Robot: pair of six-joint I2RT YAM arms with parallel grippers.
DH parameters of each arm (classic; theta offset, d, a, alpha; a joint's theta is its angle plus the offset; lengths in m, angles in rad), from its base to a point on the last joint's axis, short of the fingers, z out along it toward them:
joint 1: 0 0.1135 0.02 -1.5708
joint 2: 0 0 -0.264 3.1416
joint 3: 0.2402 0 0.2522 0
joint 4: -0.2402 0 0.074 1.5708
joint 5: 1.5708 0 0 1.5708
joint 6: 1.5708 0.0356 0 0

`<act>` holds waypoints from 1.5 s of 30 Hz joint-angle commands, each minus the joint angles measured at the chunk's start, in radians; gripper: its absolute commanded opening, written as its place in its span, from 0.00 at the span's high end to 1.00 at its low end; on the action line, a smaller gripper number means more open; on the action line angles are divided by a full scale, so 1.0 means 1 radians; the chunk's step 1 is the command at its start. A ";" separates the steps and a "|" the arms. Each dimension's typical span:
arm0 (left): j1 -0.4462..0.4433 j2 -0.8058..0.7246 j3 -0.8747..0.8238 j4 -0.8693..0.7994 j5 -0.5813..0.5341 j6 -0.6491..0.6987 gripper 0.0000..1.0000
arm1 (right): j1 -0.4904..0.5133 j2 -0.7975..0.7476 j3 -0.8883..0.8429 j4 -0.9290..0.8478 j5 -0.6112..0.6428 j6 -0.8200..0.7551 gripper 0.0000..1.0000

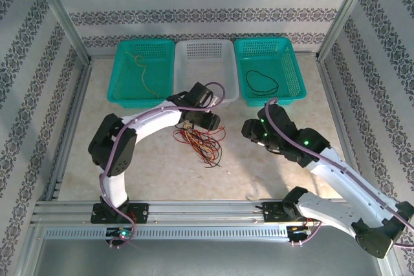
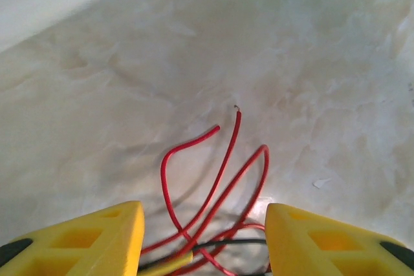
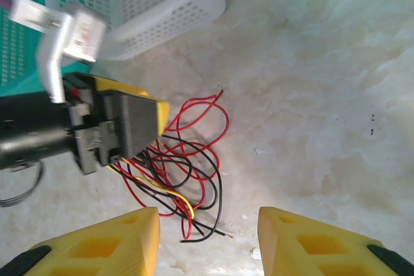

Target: Untangle the cables

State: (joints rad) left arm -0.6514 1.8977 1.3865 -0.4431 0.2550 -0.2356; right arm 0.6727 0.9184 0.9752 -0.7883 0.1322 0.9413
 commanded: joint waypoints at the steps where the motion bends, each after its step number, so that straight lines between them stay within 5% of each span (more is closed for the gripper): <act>1: -0.031 0.064 0.062 -0.058 0.018 0.079 0.48 | -0.010 -0.021 -0.019 -0.043 0.024 0.030 0.55; 9: -0.042 0.154 0.101 -0.111 -0.009 0.125 0.57 | -0.018 -0.091 -0.054 -0.051 0.036 0.066 0.55; 16: -0.080 0.056 0.082 -0.114 0.005 0.043 1.00 | -0.024 -0.090 -0.019 -0.059 0.021 0.024 0.55; 28: -0.097 -0.230 0.113 -0.105 0.105 -0.245 1.00 | -0.040 -0.037 0.047 0.067 -0.132 -0.146 0.43; 45: -0.094 -0.383 0.239 -0.090 0.209 -0.381 1.00 | -0.062 0.097 0.151 0.085 -0.155 -0.228 0.42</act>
State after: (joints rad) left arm -0.7406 1.5654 1.5887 -0.5499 0.4294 -0.5591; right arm 0.6186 1.0107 1.1252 -0.7074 -0.0101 0.7292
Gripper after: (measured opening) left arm 0.046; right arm 0.575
